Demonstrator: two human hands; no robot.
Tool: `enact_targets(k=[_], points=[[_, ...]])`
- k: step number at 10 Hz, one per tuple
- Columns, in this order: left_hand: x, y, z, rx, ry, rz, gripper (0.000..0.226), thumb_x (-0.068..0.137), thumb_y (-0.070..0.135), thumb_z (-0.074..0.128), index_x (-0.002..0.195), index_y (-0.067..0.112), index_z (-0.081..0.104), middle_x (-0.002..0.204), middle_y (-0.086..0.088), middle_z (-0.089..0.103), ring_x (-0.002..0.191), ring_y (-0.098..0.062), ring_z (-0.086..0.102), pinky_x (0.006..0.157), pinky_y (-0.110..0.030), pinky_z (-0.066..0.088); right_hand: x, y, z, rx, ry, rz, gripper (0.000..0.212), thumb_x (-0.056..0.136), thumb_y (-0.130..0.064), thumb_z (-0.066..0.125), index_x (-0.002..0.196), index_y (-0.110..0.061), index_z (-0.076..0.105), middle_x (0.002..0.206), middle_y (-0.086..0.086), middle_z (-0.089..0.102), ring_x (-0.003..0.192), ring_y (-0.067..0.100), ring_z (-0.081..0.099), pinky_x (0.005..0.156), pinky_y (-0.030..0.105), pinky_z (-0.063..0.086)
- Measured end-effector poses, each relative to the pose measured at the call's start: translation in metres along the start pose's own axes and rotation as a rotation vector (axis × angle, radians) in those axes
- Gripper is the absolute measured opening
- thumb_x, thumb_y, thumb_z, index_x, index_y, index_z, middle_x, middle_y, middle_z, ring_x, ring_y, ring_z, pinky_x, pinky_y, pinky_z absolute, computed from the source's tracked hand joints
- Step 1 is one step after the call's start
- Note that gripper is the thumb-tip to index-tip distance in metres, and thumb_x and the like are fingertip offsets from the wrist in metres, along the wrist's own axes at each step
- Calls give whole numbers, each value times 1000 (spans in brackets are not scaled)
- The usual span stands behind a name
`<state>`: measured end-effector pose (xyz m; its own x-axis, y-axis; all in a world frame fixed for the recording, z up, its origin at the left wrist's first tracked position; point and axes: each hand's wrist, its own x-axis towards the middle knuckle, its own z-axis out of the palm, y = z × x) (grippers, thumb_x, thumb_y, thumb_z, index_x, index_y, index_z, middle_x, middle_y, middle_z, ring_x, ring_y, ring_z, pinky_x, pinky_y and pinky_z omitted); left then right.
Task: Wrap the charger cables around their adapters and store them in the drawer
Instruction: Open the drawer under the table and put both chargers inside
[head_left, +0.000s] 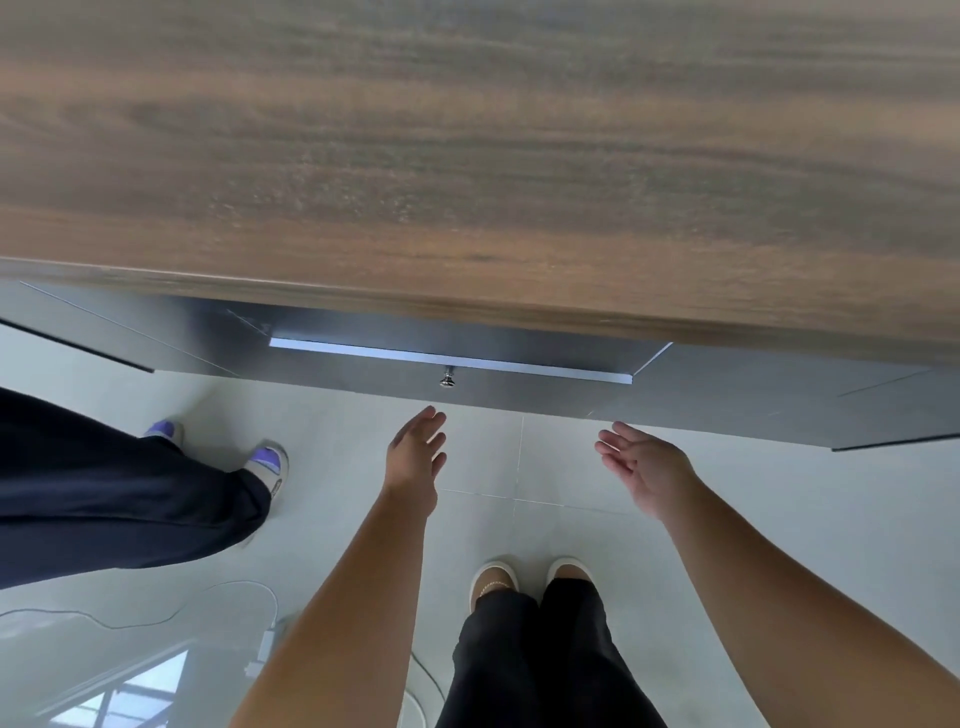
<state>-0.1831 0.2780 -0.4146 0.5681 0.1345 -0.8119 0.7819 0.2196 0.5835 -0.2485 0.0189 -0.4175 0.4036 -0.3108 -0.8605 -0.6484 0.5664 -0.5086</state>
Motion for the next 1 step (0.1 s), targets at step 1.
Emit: enact_targets(k=[1], points=[[-25, -2, -1, 2, -41, 1, 28, 102, 19, 42, 123, 18, 60, 125, 0, 66, 123, -23, 56, 109, -39, 40, -20, -5, -13, 51, -22, 5, 38, 93, 13, 34, 127, 5, 48, 125, 23, 55, 115, 35, 57, 96, 37, 46]])
